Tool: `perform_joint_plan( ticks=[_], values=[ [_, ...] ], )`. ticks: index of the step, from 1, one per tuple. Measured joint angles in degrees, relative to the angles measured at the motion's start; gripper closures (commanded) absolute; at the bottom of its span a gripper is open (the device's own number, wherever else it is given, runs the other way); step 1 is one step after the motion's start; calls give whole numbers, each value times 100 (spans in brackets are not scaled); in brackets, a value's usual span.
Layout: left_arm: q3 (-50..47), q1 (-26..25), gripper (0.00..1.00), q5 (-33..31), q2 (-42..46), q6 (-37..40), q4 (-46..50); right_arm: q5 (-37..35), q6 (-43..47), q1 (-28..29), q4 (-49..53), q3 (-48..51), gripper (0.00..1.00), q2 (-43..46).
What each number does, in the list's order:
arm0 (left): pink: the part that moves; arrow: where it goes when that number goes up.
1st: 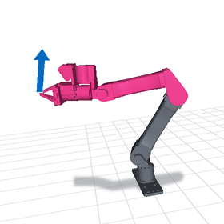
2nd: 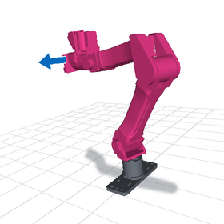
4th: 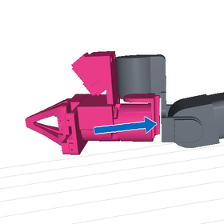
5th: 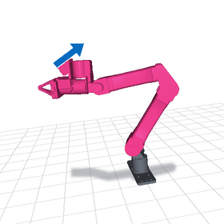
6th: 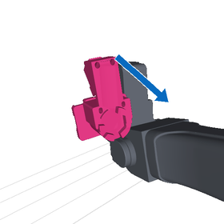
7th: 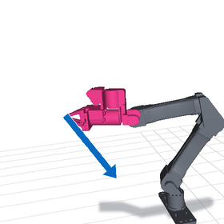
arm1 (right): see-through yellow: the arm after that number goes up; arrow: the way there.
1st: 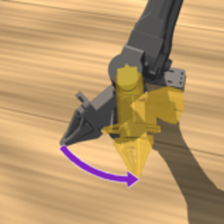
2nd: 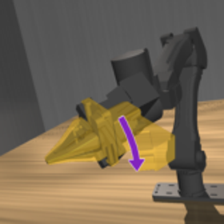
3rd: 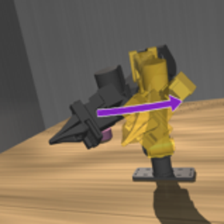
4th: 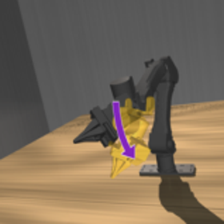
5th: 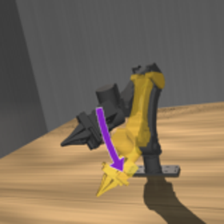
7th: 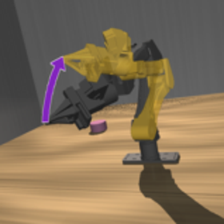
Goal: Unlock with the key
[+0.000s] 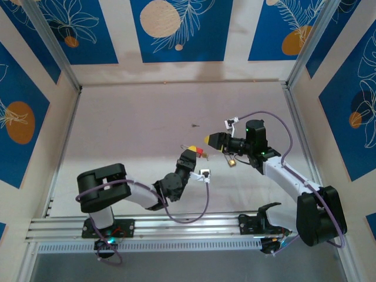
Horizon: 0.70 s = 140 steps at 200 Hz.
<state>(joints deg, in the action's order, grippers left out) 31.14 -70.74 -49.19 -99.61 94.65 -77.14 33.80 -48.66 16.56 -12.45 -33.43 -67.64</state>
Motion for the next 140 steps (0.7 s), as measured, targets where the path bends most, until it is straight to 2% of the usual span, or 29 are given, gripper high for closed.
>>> perform_joint_plan(
  ticks=[42,88,140],
  values=[
    [273,50,72,-105,-199,-24,0,57,-879,-26,-850,592,25,-192],
    [350,76,73,-249,-214,-109,-4,382,-1609,-94,-1921,688,25,-721],
    [411,87,73,-297,-350,-129,-17,850,-2251,-94,-2957,697,32,-1298]
  ],
)
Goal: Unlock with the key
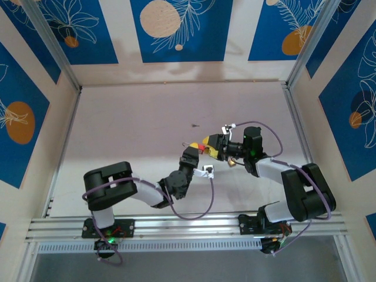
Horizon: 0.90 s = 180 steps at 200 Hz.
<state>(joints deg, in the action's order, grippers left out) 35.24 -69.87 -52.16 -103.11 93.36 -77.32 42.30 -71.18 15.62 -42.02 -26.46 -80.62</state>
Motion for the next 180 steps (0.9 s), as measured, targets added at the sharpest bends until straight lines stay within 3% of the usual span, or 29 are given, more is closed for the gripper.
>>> perform_joint_plan(
  ticks=[84,118,180],
  values=[
    [37,85,73,-26,-59,-2,-4,278,-422,98,-649,46,33,-138],
    [92,98,74,-76,-59,0,0,295,-546,278,-861,44,42,-323],
    [94,111,74,-127,-103,0,15,297,-793,356,-1351,33,51,-503]
  ],
)
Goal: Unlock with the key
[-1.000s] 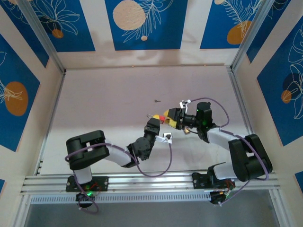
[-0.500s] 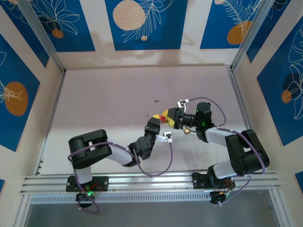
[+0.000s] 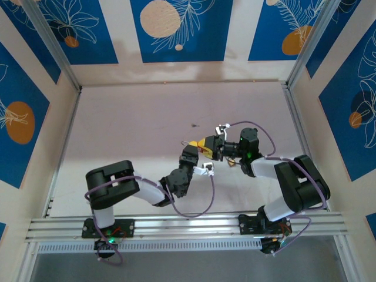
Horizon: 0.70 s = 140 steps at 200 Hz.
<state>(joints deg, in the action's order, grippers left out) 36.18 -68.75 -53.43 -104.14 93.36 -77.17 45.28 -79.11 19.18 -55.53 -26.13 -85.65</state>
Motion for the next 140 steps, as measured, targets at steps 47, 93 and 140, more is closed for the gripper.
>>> perform_joint_plan(
  ticks=[47,93,140],
  values=[
    [28,2,73,-90,-68,-44,-98,-24,-129,33,-105,-11,63,-83],
    [31,2,69,-92,-76,-44,-125,-26,-157,31,-118,-20,68,-83],
    [44,11,44,-81,-85,-111,-146,-11,-155,-42,-76,-39,71,-81]
  ],
)
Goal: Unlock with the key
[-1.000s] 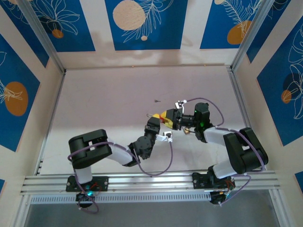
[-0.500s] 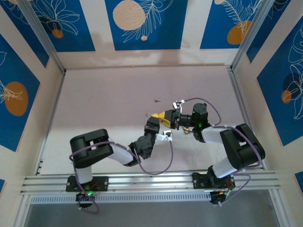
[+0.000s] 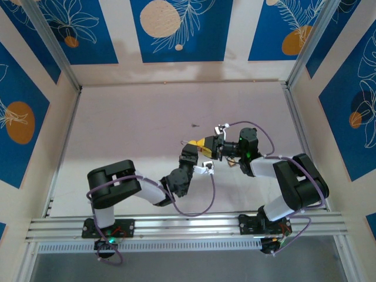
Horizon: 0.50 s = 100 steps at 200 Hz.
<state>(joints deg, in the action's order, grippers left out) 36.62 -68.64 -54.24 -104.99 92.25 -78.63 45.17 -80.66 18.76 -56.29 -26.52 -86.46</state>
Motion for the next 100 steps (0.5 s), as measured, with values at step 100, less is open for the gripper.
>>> perform_joint_plan(
  ticks=[100],
  values=[
    [-293,-11,15,319,879,-807,404,-11,466,-603,883,-72,72,557]
  ],
)
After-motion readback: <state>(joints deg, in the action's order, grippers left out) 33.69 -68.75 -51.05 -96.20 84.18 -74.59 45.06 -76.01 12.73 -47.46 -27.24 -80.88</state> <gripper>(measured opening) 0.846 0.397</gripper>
